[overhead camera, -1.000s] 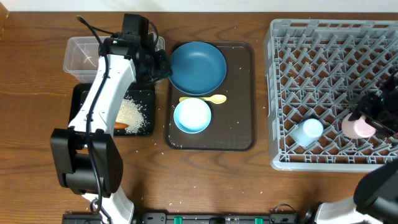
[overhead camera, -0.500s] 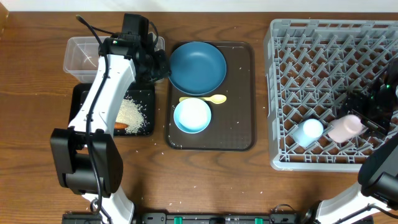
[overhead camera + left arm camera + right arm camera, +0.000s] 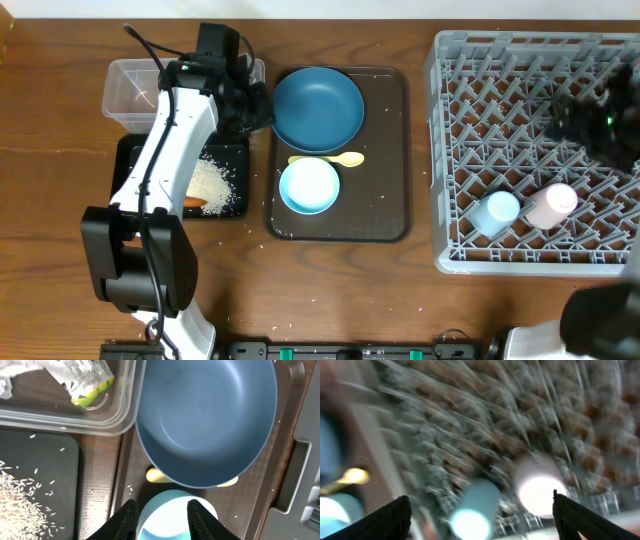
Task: Sort waste into correct bins and load items into the dishwasher rack
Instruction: 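Reach the right gripper to the blue plate and grasp its rim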
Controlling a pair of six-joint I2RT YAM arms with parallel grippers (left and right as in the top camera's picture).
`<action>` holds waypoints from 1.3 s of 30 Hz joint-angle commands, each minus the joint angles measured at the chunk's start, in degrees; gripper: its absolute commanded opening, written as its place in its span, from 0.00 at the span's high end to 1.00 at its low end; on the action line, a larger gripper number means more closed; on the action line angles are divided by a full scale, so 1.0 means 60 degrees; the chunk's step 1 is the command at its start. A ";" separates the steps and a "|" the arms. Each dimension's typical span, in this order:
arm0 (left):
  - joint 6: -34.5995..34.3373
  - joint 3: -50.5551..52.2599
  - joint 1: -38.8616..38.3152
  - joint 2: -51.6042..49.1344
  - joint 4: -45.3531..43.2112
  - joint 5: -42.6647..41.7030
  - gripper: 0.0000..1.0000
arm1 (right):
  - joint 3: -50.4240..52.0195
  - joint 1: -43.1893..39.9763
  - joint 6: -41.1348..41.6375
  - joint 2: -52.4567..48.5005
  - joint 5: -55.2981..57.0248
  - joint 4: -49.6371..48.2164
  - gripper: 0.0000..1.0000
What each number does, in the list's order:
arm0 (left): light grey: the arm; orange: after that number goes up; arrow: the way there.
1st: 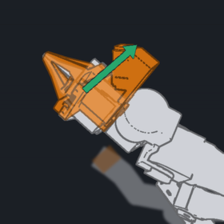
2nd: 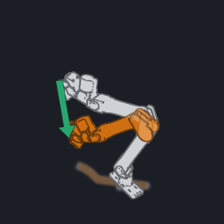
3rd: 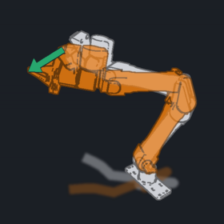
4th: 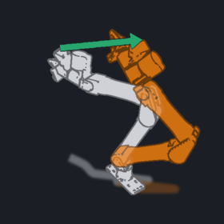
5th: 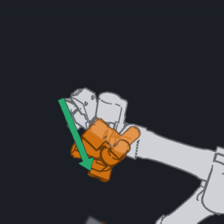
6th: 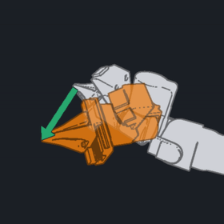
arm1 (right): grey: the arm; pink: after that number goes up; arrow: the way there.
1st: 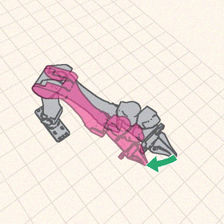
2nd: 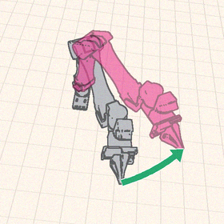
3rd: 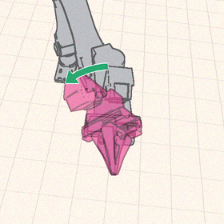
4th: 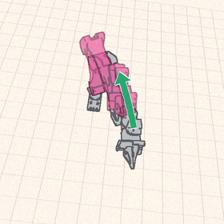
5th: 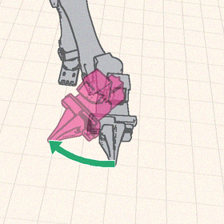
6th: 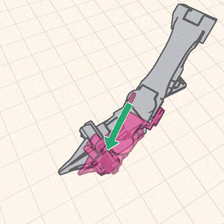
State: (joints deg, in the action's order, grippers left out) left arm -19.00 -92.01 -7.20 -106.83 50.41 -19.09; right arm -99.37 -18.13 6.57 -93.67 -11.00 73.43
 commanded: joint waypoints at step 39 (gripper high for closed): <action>0.0189 -0.0018 -0.0018 0.3209 0.1453 0.2659 0.56 | -0.1563 0.6634 0.3268 -0.6834 0.0692 -0.5523 0.69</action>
State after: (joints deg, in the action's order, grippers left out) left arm -17.78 -91.88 -7.25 -87.39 58.81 -4.08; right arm -106.89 20.93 25.74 -134.26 -7.42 40.18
